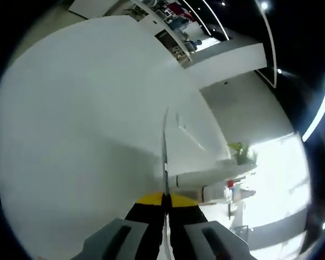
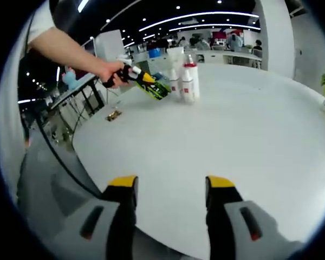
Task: Arrange the skincare products in the storage area until every visible bottle or jar stands upright without overlapping.
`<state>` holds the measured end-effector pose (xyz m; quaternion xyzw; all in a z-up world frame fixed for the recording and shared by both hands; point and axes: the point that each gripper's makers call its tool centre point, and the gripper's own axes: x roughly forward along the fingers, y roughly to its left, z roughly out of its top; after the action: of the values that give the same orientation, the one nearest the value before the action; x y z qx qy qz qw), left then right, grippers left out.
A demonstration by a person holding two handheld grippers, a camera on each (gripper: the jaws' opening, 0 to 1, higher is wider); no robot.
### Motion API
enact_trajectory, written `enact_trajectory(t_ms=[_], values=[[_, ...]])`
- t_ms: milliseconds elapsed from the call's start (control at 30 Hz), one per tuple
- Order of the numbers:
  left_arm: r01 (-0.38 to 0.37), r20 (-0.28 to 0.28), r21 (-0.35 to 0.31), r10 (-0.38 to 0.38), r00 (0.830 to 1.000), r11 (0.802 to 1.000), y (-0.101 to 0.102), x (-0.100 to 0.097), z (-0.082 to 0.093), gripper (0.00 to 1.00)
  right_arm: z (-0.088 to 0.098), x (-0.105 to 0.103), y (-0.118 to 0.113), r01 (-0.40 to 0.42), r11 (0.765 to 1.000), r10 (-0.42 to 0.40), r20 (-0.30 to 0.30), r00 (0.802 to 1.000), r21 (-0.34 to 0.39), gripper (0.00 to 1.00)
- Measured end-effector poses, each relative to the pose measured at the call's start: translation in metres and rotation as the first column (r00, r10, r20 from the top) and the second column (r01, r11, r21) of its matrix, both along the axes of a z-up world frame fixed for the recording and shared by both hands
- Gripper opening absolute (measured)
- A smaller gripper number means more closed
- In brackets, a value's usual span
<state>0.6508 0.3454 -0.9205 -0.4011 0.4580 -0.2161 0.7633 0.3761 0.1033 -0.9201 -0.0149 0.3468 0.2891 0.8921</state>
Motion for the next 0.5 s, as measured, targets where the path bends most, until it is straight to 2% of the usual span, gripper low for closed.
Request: enact_trajectory(t_ms=[167,367,467,500], values=[[0.005,-0.019,0.005,-0.005,1.000,1.000,0.000,0.001,-0.012,0.01,-0.001,0.000,0.000,-0.001,1.000,0.001,-0.002,1.000,-0.008,0.54],[0.009,-0.030,-0.007,-0.009,1.000,1.000,-0.009,0.003,-0.021,0.01,-0.002,0.000,0.000,-0.004,1.000,0.004,-0.006,1.000,-0.012,0.54],[0.004,-0.033,0.024,-0.003,0.999,1.000,-0.010,0.004,-0.027,0.01,-0.003,0.000,-0.001,0.003,1.000,-0.003,-0.008,1.000,-0.013,0.54],[0.000,-0.060,0.048,0.003,0.998,0.999,-0.007,0.002,-0.033,0.01,-0.003,0.001,-0.002,0.004,1.000,-0.004,-0.007,1.000,-0.014,0.54]])
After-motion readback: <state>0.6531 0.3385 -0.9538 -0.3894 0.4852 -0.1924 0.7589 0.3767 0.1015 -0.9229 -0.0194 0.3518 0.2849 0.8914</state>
